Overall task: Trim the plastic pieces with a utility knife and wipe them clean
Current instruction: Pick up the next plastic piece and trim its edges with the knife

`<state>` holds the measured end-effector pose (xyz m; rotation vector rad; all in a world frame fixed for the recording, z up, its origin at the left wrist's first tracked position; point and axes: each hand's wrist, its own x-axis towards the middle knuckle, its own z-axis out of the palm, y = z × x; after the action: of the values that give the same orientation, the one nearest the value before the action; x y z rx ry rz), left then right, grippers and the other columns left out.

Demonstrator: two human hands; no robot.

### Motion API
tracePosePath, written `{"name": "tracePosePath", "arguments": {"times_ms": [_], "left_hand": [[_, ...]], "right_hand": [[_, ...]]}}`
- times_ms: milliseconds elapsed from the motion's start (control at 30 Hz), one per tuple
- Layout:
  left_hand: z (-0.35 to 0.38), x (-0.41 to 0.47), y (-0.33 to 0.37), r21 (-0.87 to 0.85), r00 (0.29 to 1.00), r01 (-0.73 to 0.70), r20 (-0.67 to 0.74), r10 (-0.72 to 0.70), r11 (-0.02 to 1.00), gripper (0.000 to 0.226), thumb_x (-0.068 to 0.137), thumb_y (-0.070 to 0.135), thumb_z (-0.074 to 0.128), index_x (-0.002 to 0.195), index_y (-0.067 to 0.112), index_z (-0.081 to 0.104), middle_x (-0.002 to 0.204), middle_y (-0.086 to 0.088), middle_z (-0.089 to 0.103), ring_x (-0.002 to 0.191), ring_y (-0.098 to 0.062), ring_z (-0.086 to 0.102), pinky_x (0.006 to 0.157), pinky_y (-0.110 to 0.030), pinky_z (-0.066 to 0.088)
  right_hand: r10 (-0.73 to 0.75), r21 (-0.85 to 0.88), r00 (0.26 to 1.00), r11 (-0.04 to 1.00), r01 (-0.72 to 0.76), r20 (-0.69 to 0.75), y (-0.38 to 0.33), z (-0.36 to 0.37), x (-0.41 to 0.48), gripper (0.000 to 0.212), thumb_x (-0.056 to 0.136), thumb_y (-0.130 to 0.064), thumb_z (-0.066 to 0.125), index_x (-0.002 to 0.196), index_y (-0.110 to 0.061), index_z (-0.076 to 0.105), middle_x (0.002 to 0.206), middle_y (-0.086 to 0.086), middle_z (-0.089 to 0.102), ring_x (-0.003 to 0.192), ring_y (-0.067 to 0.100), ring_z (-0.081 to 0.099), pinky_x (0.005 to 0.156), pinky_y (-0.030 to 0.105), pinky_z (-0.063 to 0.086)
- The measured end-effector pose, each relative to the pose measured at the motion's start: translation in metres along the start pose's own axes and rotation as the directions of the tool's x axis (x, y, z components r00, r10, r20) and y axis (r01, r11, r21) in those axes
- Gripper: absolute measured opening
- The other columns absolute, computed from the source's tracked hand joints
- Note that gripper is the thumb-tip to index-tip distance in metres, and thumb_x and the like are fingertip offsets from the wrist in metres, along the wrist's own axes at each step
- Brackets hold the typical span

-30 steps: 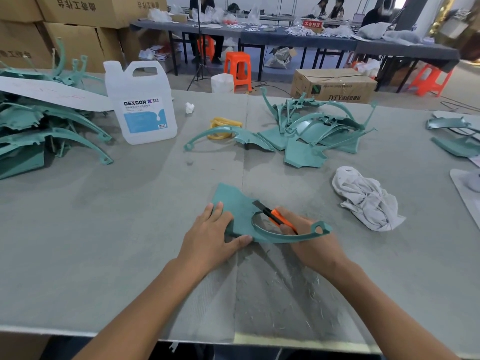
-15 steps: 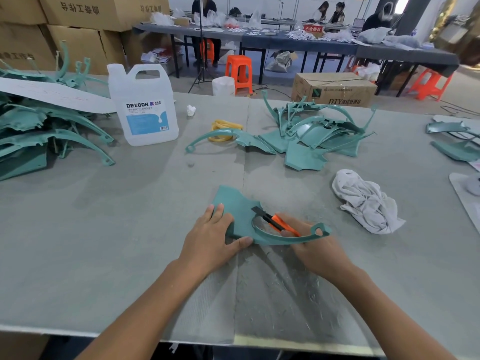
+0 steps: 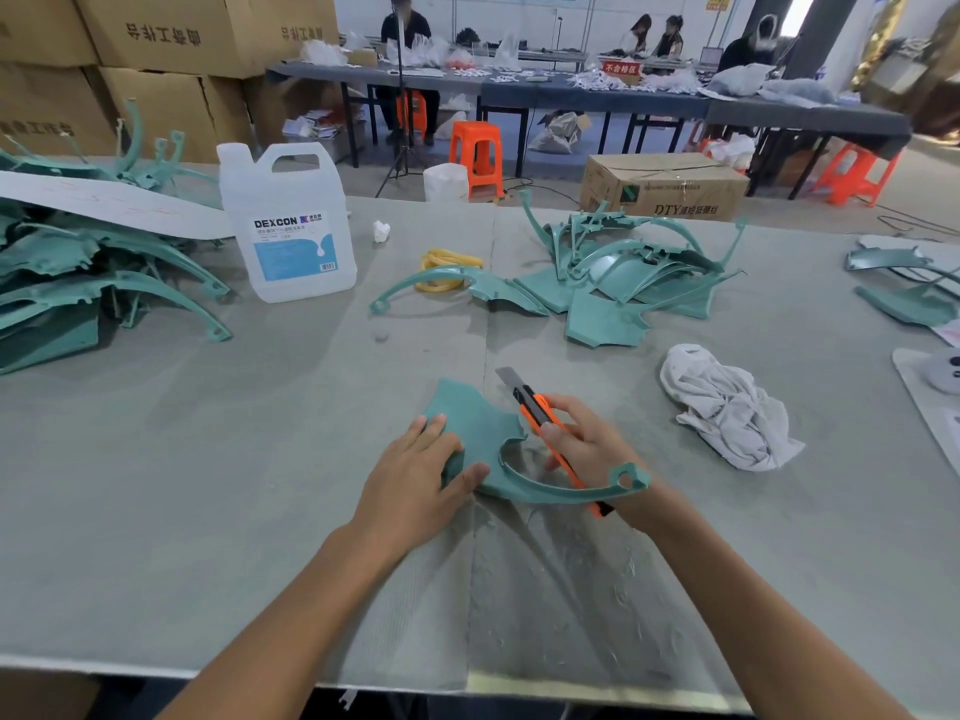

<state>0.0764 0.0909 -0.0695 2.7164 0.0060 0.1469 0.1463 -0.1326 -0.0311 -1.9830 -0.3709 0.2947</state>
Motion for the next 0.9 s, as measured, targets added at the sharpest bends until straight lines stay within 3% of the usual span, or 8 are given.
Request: {"name": "tracePosePath", "arguments": {"times_ms": [133, 200, 300, 367, 467, 567, 733, 900], "left_hand": [[-0.009, -0.003, -0.003, -0.001, 0.997, 0.011, -0.078, -0.011, 1.0, 0.062, 0.087, 0.082, 0.028, 0.091, 0.025, 0.052, 0.126, 0.0, 0.061, 0.129, -0.021, 0.048, 0.094, -0.035, 0.036], [-0.012, -0.006, -0.005, -0.034, 0.994, 0.038, -0.102, -0.041, 0.999, 0.061, 0.081, 0.086, 0.034, 0.091, 0.028, 0.051, 0.116, 0.005, 0.06, 0.115, -0.016, 0.051, 0.087, -0.03, 0.032], [-0.011, -0.01, 0.003, -0.092, 0.989, 0.128, -0.064, -0.134, 0.988, 0.064, 0.072, 0.088, 0.044, 0.098, 0.03, 0.046, 0.114, 0.015, 0.047, 0.103, -0.011, 0.043, 0.089, -0.029, 0.026], [-0.008, -0.008, 0.014, -0.133, 0.979, 0.178, -0.071, -0.189, 0.975, 0.071, 0.067, 0.091, 0.045, 0.098, 0.027, 0.045, 0.111, 0.016, 0.043, 0.107, -0.011, 0.042, 0.092, -0.031, 0.023], [-0.006, 0.0, 0.021, -0.109, 0.977, 0.21, -0.002, -0.212, 0.972, 0.082, 0.068, 0.082, 0.048, 0.129, 0.026, 0.043, 0.141, 0.008, 0.04, 0.14, -0.015, 0.028, 0.116, -0.041, 0.014], [-0.005, 0.006, 0.016, -0.04, 0.974, 0.206, 0.105, -0.2, 0.978, 0.097, 0.072, 0.074, 0.041, 0.155, 0.028, 0.022, 0.166, 0.008, 0.012, 0.153, -0.013, -0.001, 0.123, -0.047, -0.002], [0.001, 0.01, 0.013, 0.012, 0.976, 0.182, 0.115, -0.182, 0.983, 0.099, 0.072, 0.073, 0.029, 0.159, 0.031, 0.013, 0.168, 0.01, -0.001, 0.153, -0.01, -0.011, 0.123, -0.045, -0.007], [0.004, 0.008, 0.011, 0.034, 0.979, 0.176, 0.1, -0.179, 0.984, 0.097, 0.074, 0.073, 0.026, 0.16, 0.031, 0.012, 0.168, 0.01, -0.002, 0.153, -0.009, -0.013, 0.124, -0.044, -0.007]], "right_hand": [[0.017, 0.077, 0.992, 0.997, -0.028, 0.129, -0.004, 0.008, -0.01, 0.029, 0.106, -0.025, 0.051, 0.122, -0.049, 0.056, 0.105, 0.001, 0.073, 0.074, 0.01, 0.063, 0.052, 0.022, 0.049], [0.027, 0.039, 0.984, 0.999, -0.034, 0.173, -0.002, 0.011, -0.015, 0.028, 0.106, -0.028, 0.051, 0.128, -0.047, 0.054, 0.11, 0.0, 0.073, 0.083, 0.009, 0.065, 0.059, 0.025, 0.052], [0.005, -0.044, 0.994, 0.999, 0.0, 0.112, 0.004, 0.006, -0.021, 0.032, 0.106, -0.025, 0.051, 0.136, -0.037, 0.052, 0.112, -0.002, 0.072, 0.101, 0.014, 0.068, 0.084, 0.042, 0.058], [-0.033, -0.218, 0.998, 0.975, 0.045, 0.057, 0.008, -0.007, -0.023, 0.035, 0.105, -0.029, 0.053, 0.139, -0.039, 0.051, 0.105, -0.003, 0.07, 0.094, 0.016, 0.067, 0.088, 0.046, 0.056], [-0.033, -0.513, 0.995, 0.855, 0.078, 0.097, 0.014, -0.03, -0.026, 0.038, 0.105, -0.042, 0.046, 0.14, -0.054, 0.039, 0.097, -0.009, 0.065, 0.084, 0.015, 0.061, 0.079, 0.039, 0.051], [-0.042, -0.65, 0.99, 0.751, 0.118, 0.131, 0.018, -0.044, -0.026, 0.04, 0.107, -0.046, 0.039, 0.145, -0.055, 0.033, 0.112, -0.009, 0.06, 0.096, 0.019, 0.058, 0.081, 0.036, 0.044], [-0.031, -0.721, 0.981, 0.674, 0.163, 0.193, 0.021, -0.042, -0.029, 0.041, 0.108, -0.047, 0.03, 0.148, -0.053, 0.032, 0.117, -0.006, 0.06, 0.099, 0.02, 0.058, 0.086, 0.041, 0.049], [-0.058, -0.709, 0.987, 0.689, 0.149, 0.151, 0.025, -0.042, -0.029, 0.04, 0.108, -0.047, 0.03, 0.147, -0.052, 0.032, 0.119, -0.008, 0.06, 0.098, 0.019, 0.058, 0.084, 0.04, 0.05]]}}
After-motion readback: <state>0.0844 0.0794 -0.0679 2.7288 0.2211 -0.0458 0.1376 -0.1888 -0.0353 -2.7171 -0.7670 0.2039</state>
